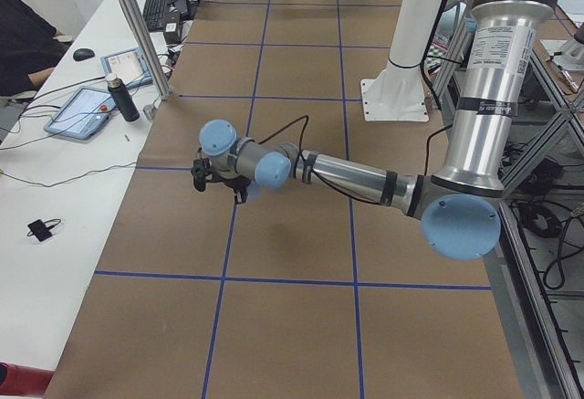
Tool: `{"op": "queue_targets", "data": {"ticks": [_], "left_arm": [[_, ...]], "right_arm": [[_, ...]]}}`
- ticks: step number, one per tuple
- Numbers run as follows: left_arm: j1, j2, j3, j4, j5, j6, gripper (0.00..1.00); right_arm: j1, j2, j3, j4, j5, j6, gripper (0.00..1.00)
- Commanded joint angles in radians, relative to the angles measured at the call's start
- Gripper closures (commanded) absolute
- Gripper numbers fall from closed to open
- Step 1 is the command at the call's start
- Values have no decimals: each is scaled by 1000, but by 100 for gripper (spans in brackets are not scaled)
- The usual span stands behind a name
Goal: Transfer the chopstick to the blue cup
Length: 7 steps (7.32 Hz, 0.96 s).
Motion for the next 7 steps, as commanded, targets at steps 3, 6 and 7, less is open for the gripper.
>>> {"op": "queue_targets", "data": {"ticks": [3,6,7], "left_arm": [[267,-351,-4,61,157,-512,100],[514,-666,229,32,431,-766,100],[554,-684,279,-6,479,-786,100]], "right_arm": [[1,-7,5,7,14,-7,0],[1,-2,5,6,14,-9,0],[1,1,8,6,14,-9,0]]}}
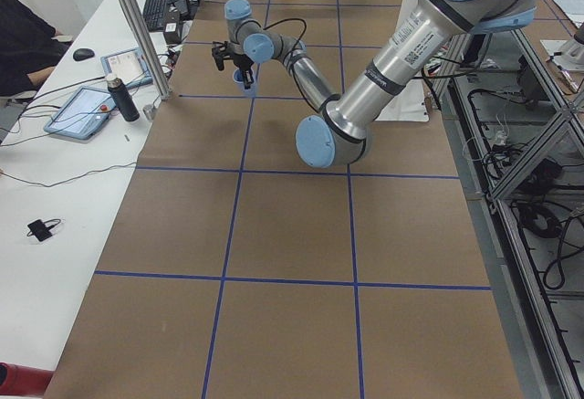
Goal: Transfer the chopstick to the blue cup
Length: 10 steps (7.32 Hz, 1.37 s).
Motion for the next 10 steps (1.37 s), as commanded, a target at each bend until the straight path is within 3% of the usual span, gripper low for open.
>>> {"op": "queue_targets", "data": {"ticks": [1,3,5,7,10], "left_arm": [[121,-73,126,-87,170,-72,100],[175,-72,186,-154,186,-82,100],[177,-69,165,-155,182,-80,100],[177,-67,143,-155,178,-68,2],[162,-21,61,-149,174,-57,2]], "right_arm": [[0,6,8,-2,0,0,0],[0,14,7,-2,-12,-3,0],[0,19,7,-2,-14,-3,0],[0,19,5,-2,-14,-3,0],[8,17,8,-2,-12,-5,0]]}}
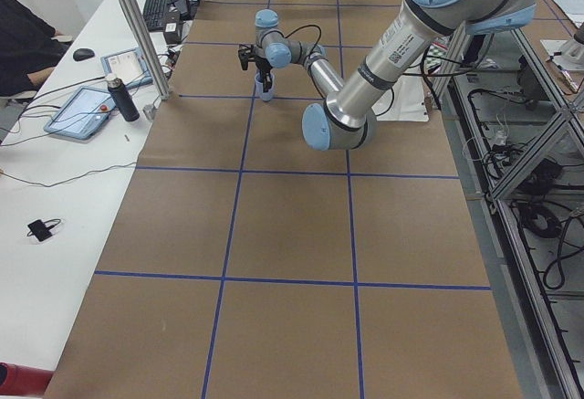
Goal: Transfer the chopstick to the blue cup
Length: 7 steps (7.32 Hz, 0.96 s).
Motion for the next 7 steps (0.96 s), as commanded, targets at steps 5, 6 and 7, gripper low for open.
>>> {"op": "queue_targets", "data": {"ticks": [5,6,7], "left_arm": [[-191,144,-153,17,-170,172,2],[-206,172,-193,19,-180,175,2],[-221,184,-213,19,-190,175,2]], "right_arm": [[98,114,-106,1,-117,-169,0],[98,157,-158,2,-115,-238,0],[98,175,-171,2,-115,-151,0]]}}
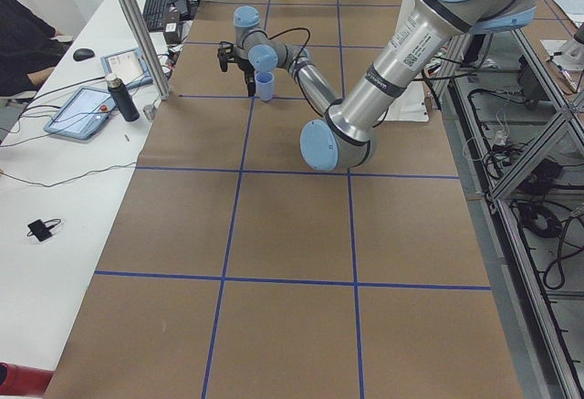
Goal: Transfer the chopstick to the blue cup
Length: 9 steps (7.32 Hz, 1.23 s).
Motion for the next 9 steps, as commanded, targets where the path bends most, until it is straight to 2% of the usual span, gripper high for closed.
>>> {"op": "queue_targets", "data": {"ticks": [1,4,5,6,7,8,9], "left_arm": [[-26,31,-36,1,-11,5,2],[-75,34,-70,1,-52,7,2],[-87,43,-97,4,-54,7,2],[-93,49,-101,14,-54,52,2],[-122,63,-139,89,-57,160,2],[-147,58,-180,194,-71,245,2],[-148,55,-199,215,-71,250,2]], "right_arm": [[2,56,-37,-3,13,235,0],[13,14,-58,2,128,820,0],[13,14,-77,2,157,907,0],[13,27,-136,2,224,980,0],[27,30,-207,3,287,983,0],[30,49,-253,2,311,990,0],[48,66,-291,0,311,992,0]]}}
